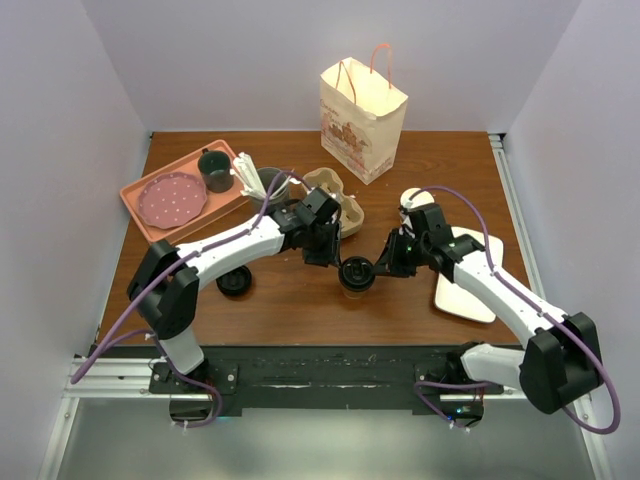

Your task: Pack the takeout coffee

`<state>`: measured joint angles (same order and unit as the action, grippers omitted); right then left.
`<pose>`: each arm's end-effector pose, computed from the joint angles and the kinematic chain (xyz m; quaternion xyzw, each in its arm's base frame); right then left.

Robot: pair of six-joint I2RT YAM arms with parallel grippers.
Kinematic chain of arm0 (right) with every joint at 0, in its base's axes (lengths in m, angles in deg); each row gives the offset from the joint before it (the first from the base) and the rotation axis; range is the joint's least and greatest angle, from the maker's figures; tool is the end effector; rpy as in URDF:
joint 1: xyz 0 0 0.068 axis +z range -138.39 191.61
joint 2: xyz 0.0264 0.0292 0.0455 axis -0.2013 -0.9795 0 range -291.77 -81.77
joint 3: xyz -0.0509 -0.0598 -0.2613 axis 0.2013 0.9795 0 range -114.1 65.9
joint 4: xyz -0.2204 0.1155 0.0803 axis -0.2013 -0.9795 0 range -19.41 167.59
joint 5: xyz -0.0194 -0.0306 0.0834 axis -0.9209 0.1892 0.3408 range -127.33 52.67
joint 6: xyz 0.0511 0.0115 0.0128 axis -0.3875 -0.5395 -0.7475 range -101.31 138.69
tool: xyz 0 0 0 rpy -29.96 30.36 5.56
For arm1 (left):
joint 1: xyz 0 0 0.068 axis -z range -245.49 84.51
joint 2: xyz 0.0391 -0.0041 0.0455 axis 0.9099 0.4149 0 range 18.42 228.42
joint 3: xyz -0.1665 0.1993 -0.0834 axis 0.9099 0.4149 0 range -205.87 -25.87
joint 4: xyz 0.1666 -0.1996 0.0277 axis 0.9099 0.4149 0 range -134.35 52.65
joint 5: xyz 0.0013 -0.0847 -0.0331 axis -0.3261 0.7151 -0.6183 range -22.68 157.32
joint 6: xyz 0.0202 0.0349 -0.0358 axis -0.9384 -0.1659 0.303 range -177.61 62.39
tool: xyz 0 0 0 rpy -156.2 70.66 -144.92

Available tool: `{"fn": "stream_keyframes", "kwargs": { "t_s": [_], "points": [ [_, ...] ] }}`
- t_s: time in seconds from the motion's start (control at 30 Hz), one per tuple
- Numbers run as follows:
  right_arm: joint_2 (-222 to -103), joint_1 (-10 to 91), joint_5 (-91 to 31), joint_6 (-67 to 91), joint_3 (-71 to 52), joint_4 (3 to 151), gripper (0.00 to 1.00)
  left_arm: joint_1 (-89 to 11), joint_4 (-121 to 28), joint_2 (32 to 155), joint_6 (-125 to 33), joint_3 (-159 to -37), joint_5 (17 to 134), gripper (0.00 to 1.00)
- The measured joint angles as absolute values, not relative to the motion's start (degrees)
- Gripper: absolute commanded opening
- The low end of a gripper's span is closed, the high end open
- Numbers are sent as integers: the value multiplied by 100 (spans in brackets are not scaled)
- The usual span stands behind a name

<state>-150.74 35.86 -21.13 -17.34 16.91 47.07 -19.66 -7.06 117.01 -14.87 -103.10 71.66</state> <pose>0.2192 0.1096 0.2491 0.0483 0.9318 0.2826 0.2227 0.2533 -0.2647 0.2476 0.0361 0.9615 -0.2145 0.1678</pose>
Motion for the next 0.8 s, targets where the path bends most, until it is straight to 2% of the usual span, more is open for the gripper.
{"fn": "stream_keyframes", "kwargs": {
  "t_s": [0.37,0.53,0.63,0.7,0.77,0.8],
  "points": [
    [-15050,3567,-1986,-1855,1944,4884,12,-1982,-1099,11648,-1524,-9948,7293,41],
    [-15048,3567,-1992,-1835,1719,4650,17,-1982,-1119,11637,-1526,-9935,7284,41],
    [-15039,3567,-1995,-1835,1446,4512,30,-1982,-1103,11629,-1526,-9937,7271,42],
    [-15032,3571,-2014,-1815,1228,4410,45,-1982,-1051,11613,-1524,-9952,7256,45],
    [-15030,3621,-2163,-1721,972,4261,55,-1977,-848,11600,-1524,-10044,7199,51],
    [-15032,3674,-2283,-1656,834,4163,65,-1975,-730,11578,-1522,-10107,7144,54]
  ]
}}
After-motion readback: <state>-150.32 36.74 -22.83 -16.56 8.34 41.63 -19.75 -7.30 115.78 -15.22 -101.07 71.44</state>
